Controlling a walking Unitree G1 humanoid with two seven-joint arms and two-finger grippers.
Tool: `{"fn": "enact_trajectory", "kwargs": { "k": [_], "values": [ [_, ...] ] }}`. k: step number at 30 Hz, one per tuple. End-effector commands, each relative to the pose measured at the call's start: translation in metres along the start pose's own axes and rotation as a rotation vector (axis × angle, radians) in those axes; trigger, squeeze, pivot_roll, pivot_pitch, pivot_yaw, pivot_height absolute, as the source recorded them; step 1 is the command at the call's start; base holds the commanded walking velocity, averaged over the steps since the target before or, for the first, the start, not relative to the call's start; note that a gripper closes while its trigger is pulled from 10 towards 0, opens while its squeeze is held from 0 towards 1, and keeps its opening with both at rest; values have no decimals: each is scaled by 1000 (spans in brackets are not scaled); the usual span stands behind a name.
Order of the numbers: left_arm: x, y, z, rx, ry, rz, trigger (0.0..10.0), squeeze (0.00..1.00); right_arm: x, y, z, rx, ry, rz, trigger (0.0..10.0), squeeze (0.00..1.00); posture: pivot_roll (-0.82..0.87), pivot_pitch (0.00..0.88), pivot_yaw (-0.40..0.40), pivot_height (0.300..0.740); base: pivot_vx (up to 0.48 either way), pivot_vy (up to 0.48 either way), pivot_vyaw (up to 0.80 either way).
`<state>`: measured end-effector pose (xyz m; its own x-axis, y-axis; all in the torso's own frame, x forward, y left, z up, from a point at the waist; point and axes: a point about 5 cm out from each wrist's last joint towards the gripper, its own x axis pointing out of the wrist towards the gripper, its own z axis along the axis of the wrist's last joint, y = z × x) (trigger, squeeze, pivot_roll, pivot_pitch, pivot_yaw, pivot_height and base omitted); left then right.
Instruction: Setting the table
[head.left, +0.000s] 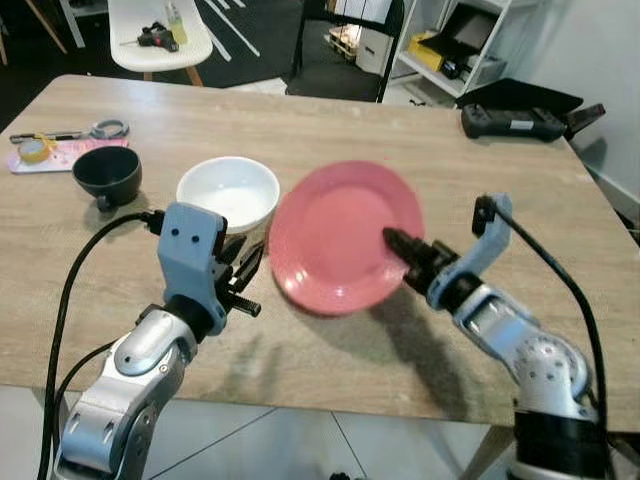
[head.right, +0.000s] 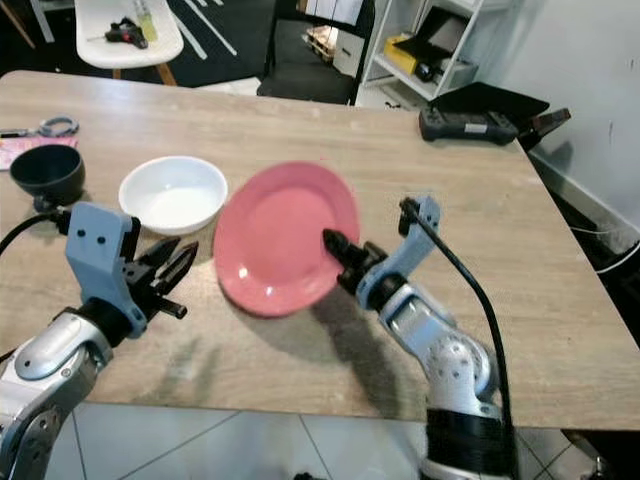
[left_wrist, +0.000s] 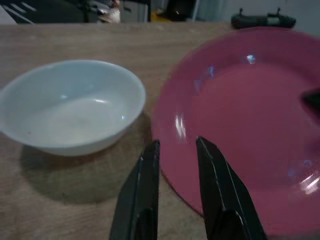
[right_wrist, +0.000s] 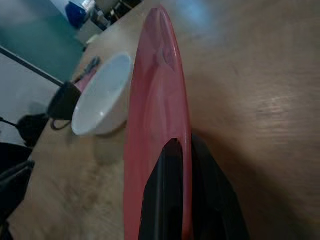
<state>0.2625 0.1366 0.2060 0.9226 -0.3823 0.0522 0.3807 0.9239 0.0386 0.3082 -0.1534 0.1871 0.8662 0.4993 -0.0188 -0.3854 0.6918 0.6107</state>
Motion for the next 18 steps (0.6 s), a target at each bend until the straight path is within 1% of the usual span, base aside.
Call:
{"fn": "enact_trajectory", "kwargs": {
  "k": [1, 2, 3, 4, 6, 7, 9, 10, 11, 12, 13, 15, 18],
  "values": [
    [-3, -2, -3, 9, 23, -5, 10000, 0, -4, 0, -14, 27, 59, 35, 10000, 0, 84, 139, -22, 740, 0, 0, 0],
    [-4, -1, -3, 10, 25, -1, 10000, 0, -5, 0, -20, 55, 78, 44, 10000, 0, 84, 139, -22, 740, 0, 0, 0],
    [-5, 0, -4, 16, 28, 1, 10000, 0, -6, 0, -32, 66, 118, 54, 10000, 0, 83, 139, -23, 740, 0, 0, 0],
    [-5, 0, -5, 19, 29, 3, 10000, 0, -7, 1, -39, 68, 149, 60, 10000, 0, 83, 139, -23, 740, 0, 0, 0],
    [-5, 0, -6, 24, 31, 5, 10000, 0, -5, -4, -52, 112, 193, 25, 10000, 0, 84, 140, -22, 740, 0, 0, 0],
    [-5, 0, -6, 24, 31, 5, 10000, 0, -5, -4, -52, 112, 193, 25, 10000, 0, 84, 140, -22, 740, 0, 0, 0],
    [-4, -2, -6, 26, 31, 4, 10000, 0, 0, -8, -55, 163, 187, -5, 10000, 0, 83, 140, -21, 740, 0, 0, 0],
    [-4, -2, -6, 26, 31, 4, 10000, 0, 0, -8, -55, 163, 187, -5, 10000, 0, 83, 140, -21, 740, 0, 0, 0],
    [-4, -3, -6, 28, 31, 2, 10000, 0, 2, -7, -52, 193, 161, -2, 10000, 0, 83, 139, -21, 740, 0, 0, 0],
    [-3, -4, -6, 31, 32, 0, 10000, 0, 4, -7, -48, 180, 136, -6, 10000, 0, 83, 139, -21, 740, 0, 0, 0],
    [-3, -4, -6, 31, 32, 0, 10000, 0, 4, -7, -48, 180, 136, -6, 10000, 0, 83, 139, -21, 740, 0, 0, 0],
    [-3, -5, -7, 34, 32, -3, 10000, 0, 8, -8, -41, 156, 88, -20, 10000, 0, 83, 139, -21, 740, 0, 0, 0],
    [-1, -7, -7, 37, 30, -6, 10000, 0, 10, -9, -41, 141, 91, -31, 10000, 0, 81, 132, -17, 740, 0, 0, 0]
  ]
}}
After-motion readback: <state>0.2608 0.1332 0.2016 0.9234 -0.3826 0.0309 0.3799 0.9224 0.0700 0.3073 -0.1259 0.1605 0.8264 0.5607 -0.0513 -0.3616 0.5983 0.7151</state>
